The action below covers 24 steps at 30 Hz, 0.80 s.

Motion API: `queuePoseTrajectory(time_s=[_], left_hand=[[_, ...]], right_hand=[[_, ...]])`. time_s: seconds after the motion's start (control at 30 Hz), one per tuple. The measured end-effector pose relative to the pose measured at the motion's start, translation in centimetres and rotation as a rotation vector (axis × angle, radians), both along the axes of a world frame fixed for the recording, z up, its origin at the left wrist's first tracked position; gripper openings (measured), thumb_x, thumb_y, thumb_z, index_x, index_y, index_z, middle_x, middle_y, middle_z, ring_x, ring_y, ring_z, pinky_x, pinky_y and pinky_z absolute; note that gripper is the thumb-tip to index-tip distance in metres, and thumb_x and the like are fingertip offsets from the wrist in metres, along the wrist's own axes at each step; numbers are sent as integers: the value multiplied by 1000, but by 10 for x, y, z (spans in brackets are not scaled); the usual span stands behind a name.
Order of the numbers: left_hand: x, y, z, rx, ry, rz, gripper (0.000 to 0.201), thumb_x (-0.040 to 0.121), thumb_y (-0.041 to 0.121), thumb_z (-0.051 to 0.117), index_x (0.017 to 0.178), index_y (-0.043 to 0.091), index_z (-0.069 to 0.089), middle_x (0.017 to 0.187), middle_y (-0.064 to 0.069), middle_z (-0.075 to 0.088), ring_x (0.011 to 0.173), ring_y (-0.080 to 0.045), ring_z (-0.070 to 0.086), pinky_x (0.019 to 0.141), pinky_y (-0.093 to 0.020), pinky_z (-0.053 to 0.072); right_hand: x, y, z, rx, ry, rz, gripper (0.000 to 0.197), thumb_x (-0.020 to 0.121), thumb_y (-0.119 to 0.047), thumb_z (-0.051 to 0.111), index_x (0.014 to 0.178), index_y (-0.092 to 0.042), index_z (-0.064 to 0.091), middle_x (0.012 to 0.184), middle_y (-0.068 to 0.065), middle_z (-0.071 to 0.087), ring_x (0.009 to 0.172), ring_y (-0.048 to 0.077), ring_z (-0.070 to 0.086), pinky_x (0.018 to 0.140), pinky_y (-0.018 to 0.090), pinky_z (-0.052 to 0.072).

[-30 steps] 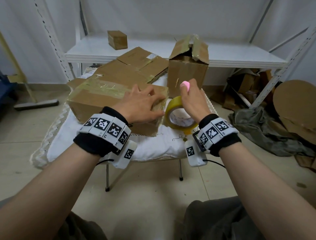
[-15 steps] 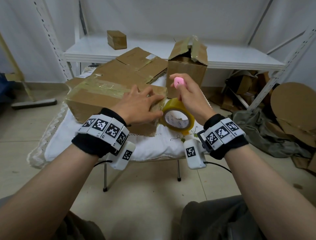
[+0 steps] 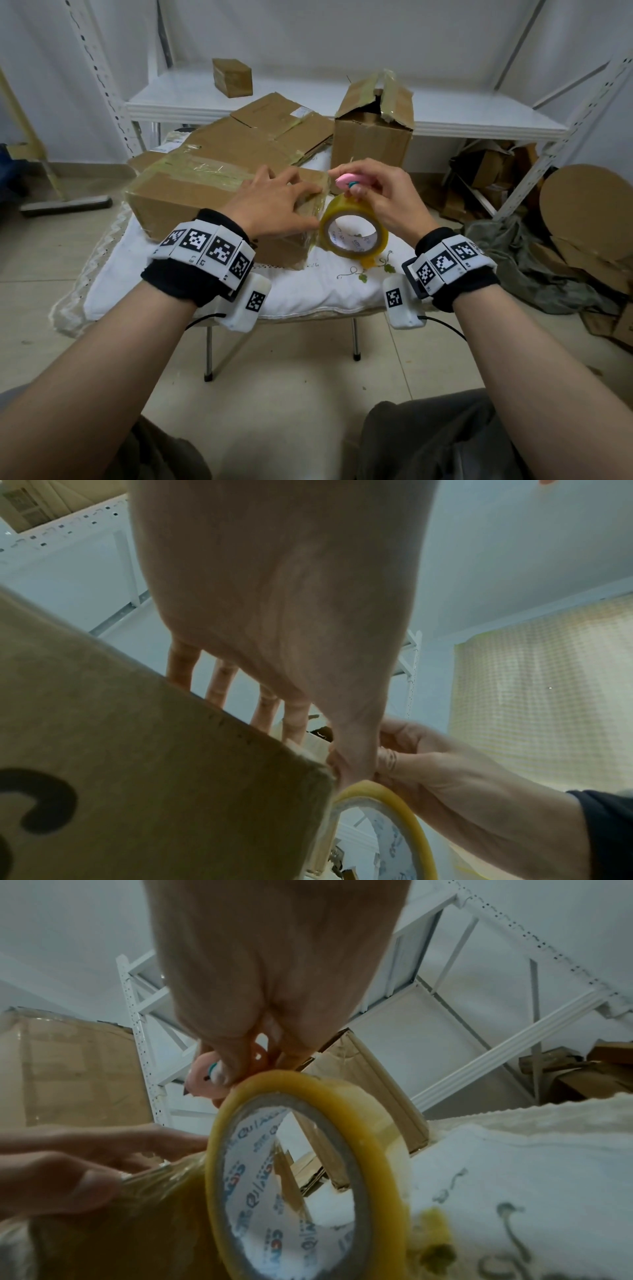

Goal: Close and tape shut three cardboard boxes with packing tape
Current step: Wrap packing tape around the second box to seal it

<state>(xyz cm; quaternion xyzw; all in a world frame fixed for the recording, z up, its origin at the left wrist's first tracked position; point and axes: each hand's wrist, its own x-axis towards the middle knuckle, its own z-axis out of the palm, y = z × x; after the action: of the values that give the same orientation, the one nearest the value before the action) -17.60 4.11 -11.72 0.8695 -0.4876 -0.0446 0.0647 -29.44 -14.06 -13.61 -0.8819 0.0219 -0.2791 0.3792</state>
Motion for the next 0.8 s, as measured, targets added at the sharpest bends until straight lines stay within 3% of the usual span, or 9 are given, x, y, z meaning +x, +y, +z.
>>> queuePoseTrajectory(time_s=[0.07,0.13,0.27,0.4,0.5,0.6,0.67,0.8], left_hand=[[1,0,-1,-4,1,-4,69,88,67,50,150,43,32,141,4,37,126,-29,31,107,-50,36],[2,1,-1,-6,8,-7,70,87,68,50,150,43,32,140,4,37,126,-28,31,107,-51,36],[3,1,-2,-18,13,-11,71,87,69,51,150,43,32,138,4,38,124,-27,31,107,-50,36],[2,1,-2,-27,14,-14,70,86,69,51,149,44,33,135,5,39,123,-26,32,105,-48,36],[2,1,-2,-30,11,-12,69,87,68,52,149,44,33,135,5,39,124,-26,31,104,-47,36],[2,2,-2,-32,15,-12,71,84,71,50,148,45,33,134,5,40,124,-26,31,104,-47,34],[1,3,-1,-31,16,-10,72,82,73,49,147,45,34,134,5,40,125,-26,31,103,-47,34],[0,3,0,-31,16,-10,69,84,71,52,146,44,37,134,4,41,125,-27,32,104,-47,34]], right_hand=[[-3,-2,1,-4,-14,-8,35,90,10,60,114,-11,75,112,3,73,106,19,67,89,44,57],[-5,-3,3,-12,-13,-16,34,89,9,62,110,-14,76,107,0,75,103,18,69,89,46,57],[-5,-2,5,-41,-13,-6,32,88,10,65,105,-14,77,102,-1,76,100,11,71,88,35,59],[-2,-1,4,-125,-16,35,35,86,17,61,102,-8,78,98,3,75,92,3,70,80,16,55],[1,-3,3,-205,23,57,37,85,20,59,101,-6,79,96,7,71,89,-3,64,77,11,51],[6,2,4,-323,61,54,34,86,15,62,100,-9,81,91,2,69,85,2,58,79,11,51],[8,8,8,-400,74,65,28,86,10,66,97,-10,82,89,0,69,79,3,55,79,3,44],[13,15,19,-446,187,65,21,85,6,73,98,-8,82,87,0,64,72,-7,53,72,-1,41]])
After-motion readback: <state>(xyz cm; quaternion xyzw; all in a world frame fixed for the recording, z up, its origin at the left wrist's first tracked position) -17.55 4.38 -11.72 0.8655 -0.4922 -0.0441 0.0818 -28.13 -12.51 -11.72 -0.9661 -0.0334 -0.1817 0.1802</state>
